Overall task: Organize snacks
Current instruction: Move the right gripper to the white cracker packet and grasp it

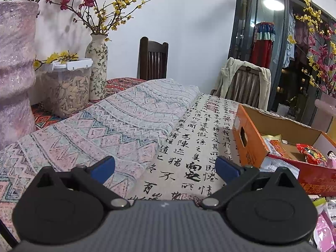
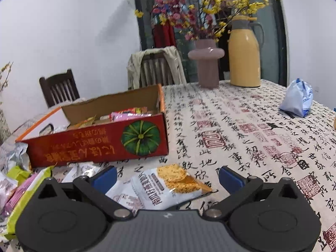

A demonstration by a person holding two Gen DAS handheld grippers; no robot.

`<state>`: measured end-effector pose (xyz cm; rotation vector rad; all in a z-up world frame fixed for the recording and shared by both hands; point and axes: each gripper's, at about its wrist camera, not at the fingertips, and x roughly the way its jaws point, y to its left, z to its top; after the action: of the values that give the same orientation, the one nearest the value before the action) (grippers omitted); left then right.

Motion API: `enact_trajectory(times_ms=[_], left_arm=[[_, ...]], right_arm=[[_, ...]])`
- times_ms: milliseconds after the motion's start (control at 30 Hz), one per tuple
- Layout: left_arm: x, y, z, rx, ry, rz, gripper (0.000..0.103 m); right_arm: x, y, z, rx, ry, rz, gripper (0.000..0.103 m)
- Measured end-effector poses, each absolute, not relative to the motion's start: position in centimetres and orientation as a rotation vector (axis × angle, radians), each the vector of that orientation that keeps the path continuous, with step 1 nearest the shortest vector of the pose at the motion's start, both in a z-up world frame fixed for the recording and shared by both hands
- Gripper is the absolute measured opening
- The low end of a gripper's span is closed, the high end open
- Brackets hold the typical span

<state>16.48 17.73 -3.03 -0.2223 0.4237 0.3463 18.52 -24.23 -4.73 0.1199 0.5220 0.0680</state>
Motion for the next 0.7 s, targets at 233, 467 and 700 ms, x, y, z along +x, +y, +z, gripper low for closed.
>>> enact_trajectory(times_ms=[233,467,700], left_arm=[[16.4,17.8,-3.1,-0.228,0.421,0.342,0.103],[16.4,17.8,-3.0,-0.231,0.422,0.346,0.103],[16.4,17.8,-3.0,-0.232,0.421,0.347,0.103]], right_arm=[[20.6,-24.3,-5.0,0.025,0.620,0.079,0.097],[22.3,-25.6,-5.1,0.107,0.688,0.178,0.069],[22.0,-26.5,-5.5,0.152,0.672,0.192,0.052]])
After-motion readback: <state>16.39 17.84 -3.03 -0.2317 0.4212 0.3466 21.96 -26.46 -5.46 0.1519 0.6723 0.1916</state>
